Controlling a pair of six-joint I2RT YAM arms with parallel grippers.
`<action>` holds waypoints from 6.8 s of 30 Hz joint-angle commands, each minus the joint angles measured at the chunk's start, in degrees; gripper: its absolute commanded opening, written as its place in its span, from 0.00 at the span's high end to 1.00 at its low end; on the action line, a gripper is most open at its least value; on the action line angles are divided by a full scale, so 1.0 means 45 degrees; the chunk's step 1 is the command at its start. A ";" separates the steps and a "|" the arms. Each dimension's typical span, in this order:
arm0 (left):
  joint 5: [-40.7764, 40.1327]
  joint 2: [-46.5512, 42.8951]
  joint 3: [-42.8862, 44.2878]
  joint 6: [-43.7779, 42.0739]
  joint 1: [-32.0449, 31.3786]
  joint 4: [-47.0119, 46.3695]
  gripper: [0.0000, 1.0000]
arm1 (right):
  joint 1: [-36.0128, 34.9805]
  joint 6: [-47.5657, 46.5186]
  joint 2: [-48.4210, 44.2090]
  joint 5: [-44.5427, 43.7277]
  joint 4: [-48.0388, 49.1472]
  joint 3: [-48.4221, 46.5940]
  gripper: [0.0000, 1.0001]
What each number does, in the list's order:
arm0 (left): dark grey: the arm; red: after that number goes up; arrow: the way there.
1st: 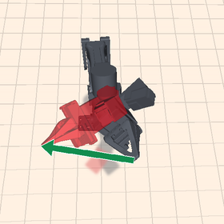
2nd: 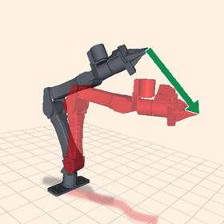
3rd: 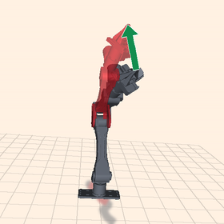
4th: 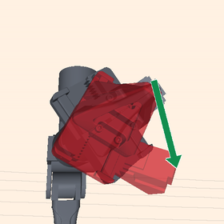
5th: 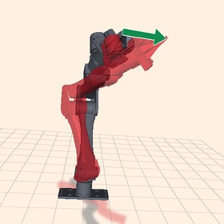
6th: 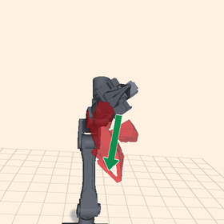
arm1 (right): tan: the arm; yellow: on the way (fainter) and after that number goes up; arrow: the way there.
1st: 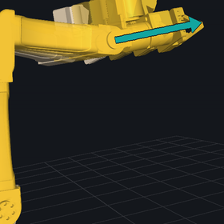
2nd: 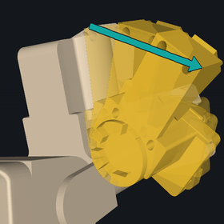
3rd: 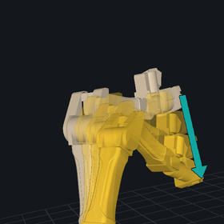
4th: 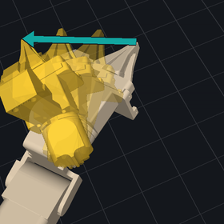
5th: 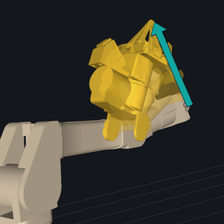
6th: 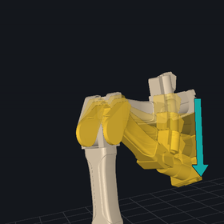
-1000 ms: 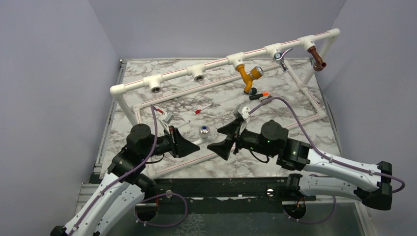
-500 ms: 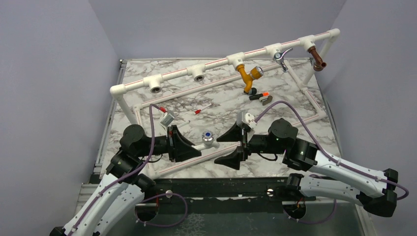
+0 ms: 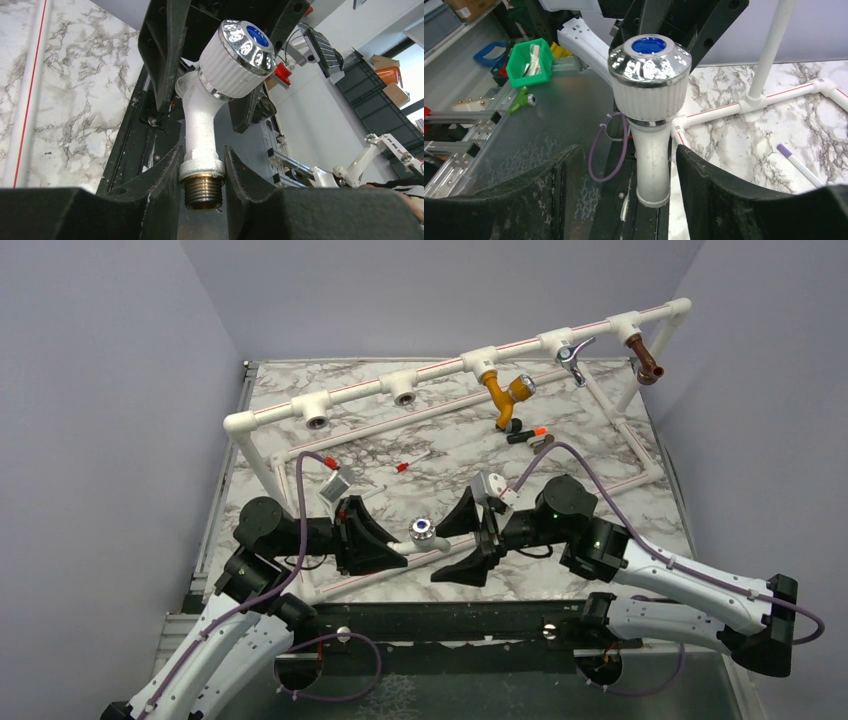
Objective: Install the water faucets
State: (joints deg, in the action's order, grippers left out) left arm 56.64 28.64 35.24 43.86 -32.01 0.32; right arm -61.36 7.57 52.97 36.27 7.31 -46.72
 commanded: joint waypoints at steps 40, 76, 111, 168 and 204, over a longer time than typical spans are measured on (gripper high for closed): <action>-0.0318 -0.0269 -0.0176 0.1223 -0.0035 -0.1692 1.00 | 0.0228 0.0407 0.0341 -0.0082 0.2943 0.0122 0.58; -0.0872 -0.0018 0.0116 0.0674 -0.0035 -0.1073 0.46 | 0.0219 -0.0234 0.0175 -0.0546 0.2044 0.0216 0.99; -1.0084 0.2188 0.8013 -0.6612 -0.0035 0.6531 0.02 | 0.0235 -0.1566 0.3074 -1.1616 -0.5994 -0.5209 0.99; -2.1162 0.8991 1.0957 -0.9076 0.3184 0.4842 0.01 | 0.5084 -0.0155 0.4579 -1.2611 -0.6026 -0.5194 0.99; -1.7418 0.6569 0.8803 -0.6781 0.3305 0.7987 0.02 | 0.2327 0.0580 0.1787 -0.6669 -0.4776 -0.3847 1.00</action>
State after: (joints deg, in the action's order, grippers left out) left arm -25.50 60.25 75.70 12.95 -16.75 29.10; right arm -45.54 10.61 63.00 8.14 -19.97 -65.89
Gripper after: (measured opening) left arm 0.977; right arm 0.255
